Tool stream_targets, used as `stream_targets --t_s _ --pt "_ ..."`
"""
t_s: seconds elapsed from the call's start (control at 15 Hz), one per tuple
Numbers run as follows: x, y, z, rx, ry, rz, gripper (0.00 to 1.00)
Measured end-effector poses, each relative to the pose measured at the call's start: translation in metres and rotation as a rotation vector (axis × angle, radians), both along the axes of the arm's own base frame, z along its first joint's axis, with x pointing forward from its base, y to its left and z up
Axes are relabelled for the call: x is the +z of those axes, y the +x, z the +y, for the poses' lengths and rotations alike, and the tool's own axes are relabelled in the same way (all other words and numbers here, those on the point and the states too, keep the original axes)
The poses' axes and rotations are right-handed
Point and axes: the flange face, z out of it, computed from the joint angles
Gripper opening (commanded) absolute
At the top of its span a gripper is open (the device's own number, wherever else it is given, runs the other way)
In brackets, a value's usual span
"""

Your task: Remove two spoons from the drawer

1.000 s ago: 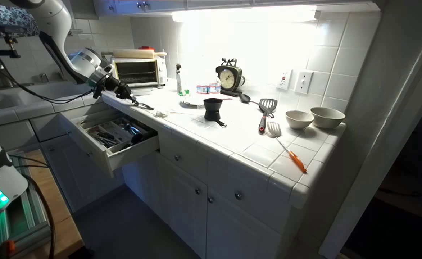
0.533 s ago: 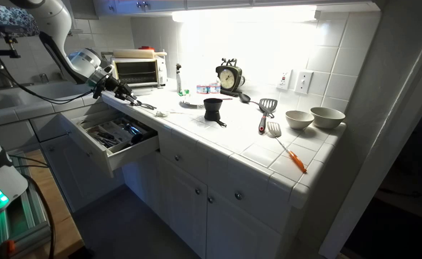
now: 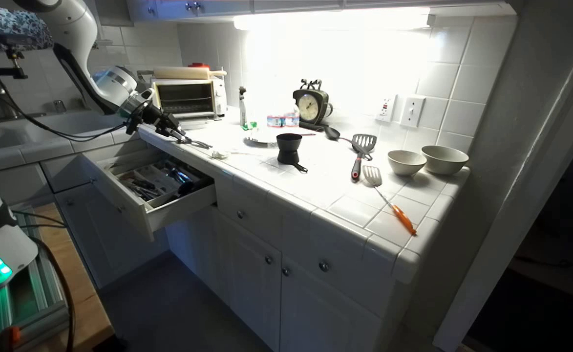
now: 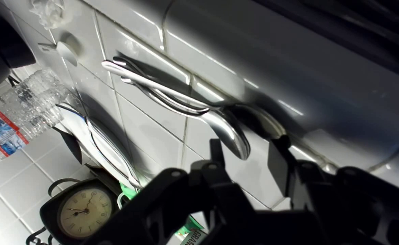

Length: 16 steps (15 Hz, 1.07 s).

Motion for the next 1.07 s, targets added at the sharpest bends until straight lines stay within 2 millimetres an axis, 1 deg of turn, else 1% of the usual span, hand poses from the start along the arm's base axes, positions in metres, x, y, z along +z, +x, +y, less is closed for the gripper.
stream_targets --t_s 0.13,0.2,0.27,0.33,0.6,0.67,1.0,1.07 --pt "0.0002 0.0002 0.0001 0.0 0.0 0.0 0.79" --pt "0.0005 0.0004 0.0002 0.0 0.001 -0.001 0.81" --pt "0.0014 0.0009 0.0005 0.0 0.002 -0.003 0.81" --pt "0.0025 0.0017 0.0008 -0.001 0.003 -0.005 0.83" --pt "0.0044 0.0032 0.0016 -0.003 0.008 -0.01 0.78" --pt "0.0045 0.0033 0.0016 -0.004 0.009 -0.01 0.79" --pt "0.0046 0.0034 0.0017 -0.012 0.017 -0.016 0.83" --pt "0.0048 0.0035 0.0017 -0.015 0.02 -0.018 0.86"
